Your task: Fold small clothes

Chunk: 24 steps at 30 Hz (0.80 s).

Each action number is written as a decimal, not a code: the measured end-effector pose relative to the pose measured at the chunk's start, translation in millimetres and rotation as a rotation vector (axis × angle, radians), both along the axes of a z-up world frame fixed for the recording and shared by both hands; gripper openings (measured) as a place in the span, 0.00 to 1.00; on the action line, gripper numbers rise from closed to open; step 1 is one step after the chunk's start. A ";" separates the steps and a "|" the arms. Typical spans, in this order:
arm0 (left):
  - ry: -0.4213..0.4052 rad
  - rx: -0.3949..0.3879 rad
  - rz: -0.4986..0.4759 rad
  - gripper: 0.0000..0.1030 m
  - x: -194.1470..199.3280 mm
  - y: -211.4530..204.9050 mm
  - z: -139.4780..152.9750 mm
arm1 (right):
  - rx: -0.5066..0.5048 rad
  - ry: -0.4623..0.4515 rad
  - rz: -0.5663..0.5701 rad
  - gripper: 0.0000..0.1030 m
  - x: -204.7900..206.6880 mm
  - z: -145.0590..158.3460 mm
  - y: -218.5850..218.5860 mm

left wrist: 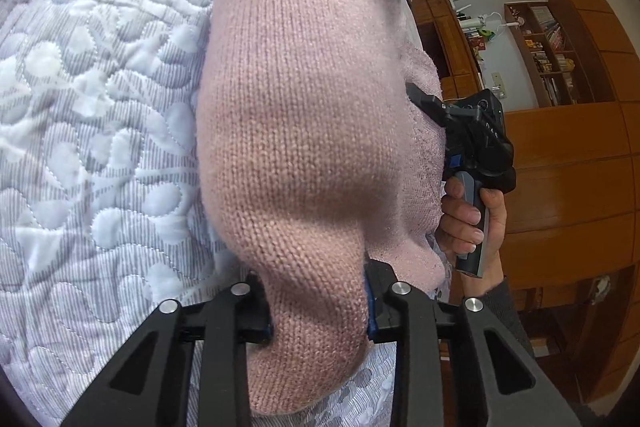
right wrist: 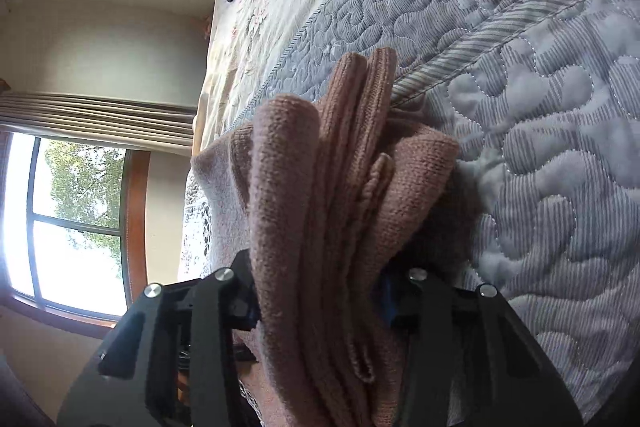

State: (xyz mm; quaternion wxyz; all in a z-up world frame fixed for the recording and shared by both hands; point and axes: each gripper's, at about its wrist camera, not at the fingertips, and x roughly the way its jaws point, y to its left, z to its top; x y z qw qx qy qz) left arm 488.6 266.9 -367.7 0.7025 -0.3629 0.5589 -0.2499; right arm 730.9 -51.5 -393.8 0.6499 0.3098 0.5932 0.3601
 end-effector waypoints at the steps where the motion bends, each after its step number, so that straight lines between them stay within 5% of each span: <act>1: -0.008 0.005 0.001 0.28 0.1 0.2 5.1 | 0.004 -0.004 -0.004 0.40 -1.6 2.6 0.2; 11: -0.074 0.056 -0.005 0.27 -13.2 12.3 59.1 | 0.040 -0.035 0.016 0.39 -26.4 41.7 25.0; 24: -0.105 0.114 0.071 0.27 -111.8 92.6 101.4 | 0.093 -0.017 0.124 0.39 -109.9 67.8 120.4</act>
